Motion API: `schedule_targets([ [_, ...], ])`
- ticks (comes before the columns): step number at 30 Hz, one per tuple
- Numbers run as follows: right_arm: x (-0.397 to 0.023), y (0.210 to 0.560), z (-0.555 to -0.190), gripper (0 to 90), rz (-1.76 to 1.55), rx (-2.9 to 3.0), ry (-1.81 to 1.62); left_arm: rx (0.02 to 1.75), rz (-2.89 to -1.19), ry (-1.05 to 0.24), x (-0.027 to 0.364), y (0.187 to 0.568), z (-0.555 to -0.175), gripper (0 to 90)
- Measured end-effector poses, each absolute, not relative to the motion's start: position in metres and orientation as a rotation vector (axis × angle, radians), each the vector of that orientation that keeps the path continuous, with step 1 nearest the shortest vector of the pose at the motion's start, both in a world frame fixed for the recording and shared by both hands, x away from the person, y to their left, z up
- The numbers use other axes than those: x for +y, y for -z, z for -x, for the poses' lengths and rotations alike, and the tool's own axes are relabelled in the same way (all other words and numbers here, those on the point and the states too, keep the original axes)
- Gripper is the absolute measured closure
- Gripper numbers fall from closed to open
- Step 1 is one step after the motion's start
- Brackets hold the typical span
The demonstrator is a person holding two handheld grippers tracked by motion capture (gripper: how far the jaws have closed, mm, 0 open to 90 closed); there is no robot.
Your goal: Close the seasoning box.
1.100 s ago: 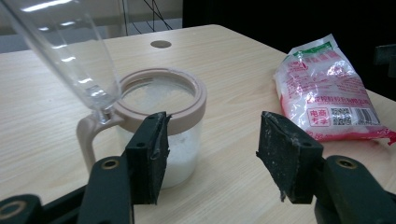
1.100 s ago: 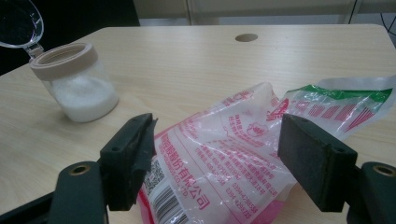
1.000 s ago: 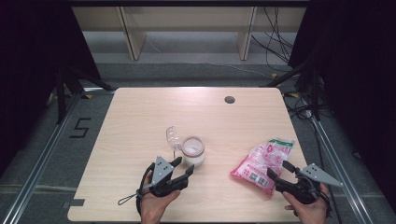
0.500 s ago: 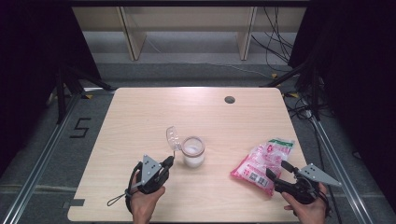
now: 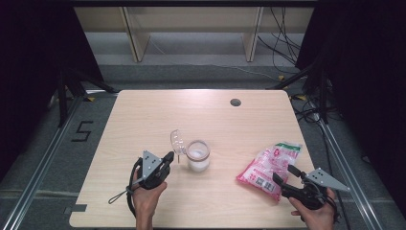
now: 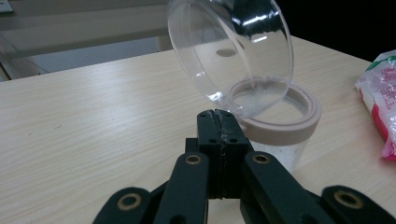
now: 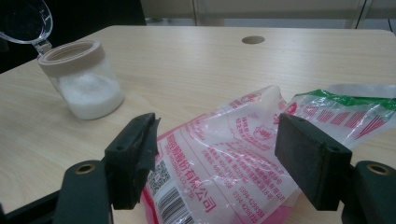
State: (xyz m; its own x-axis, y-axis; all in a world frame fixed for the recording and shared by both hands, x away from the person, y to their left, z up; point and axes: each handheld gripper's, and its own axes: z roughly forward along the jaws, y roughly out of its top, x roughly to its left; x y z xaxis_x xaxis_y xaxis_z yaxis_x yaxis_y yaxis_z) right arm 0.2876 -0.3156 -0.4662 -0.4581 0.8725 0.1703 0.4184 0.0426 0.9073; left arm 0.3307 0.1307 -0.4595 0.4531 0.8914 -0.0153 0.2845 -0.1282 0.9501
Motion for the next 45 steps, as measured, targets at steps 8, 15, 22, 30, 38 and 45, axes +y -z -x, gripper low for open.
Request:
schedule_targets([
  [8,-0.314,0.466,-0.287,30.2,-1.296,1.886,-1.401,1.018,-1.679,-0.745,0.128,0.453,-0.339,89.3],
  [15,-0.314,0.467,-0.288,30.2,-1.282,1.885,-1.411,1.026,-1.672,-0.748,0.130,0.452,-0.342,89.3],
  [22,-0.314,0.466,-0.288,30.2,-1.261,1.885,-1.406,1.025,-1.673,-0.750,0.130,0.451,-0.343,89.3],
  [30,-0.314,0.466,-0.289,30.3,-1.254,1.894,-1.401,1.035,-1.676,-0.748,0.126,0.451,-0.344,89.3],
  [38,-0.313,0.466,-0.287,30.3,-1.276,1.913,-1.402,1.026,-1.674,-0.748,0.124,0.450,-0.344,89.3],
  [45,-0.313,0.466,-0.288,30.3,-1.258,1.907,-1.395,1.012,-1.685,-0.747,0.122,0.448,-0.345,89.3],
])
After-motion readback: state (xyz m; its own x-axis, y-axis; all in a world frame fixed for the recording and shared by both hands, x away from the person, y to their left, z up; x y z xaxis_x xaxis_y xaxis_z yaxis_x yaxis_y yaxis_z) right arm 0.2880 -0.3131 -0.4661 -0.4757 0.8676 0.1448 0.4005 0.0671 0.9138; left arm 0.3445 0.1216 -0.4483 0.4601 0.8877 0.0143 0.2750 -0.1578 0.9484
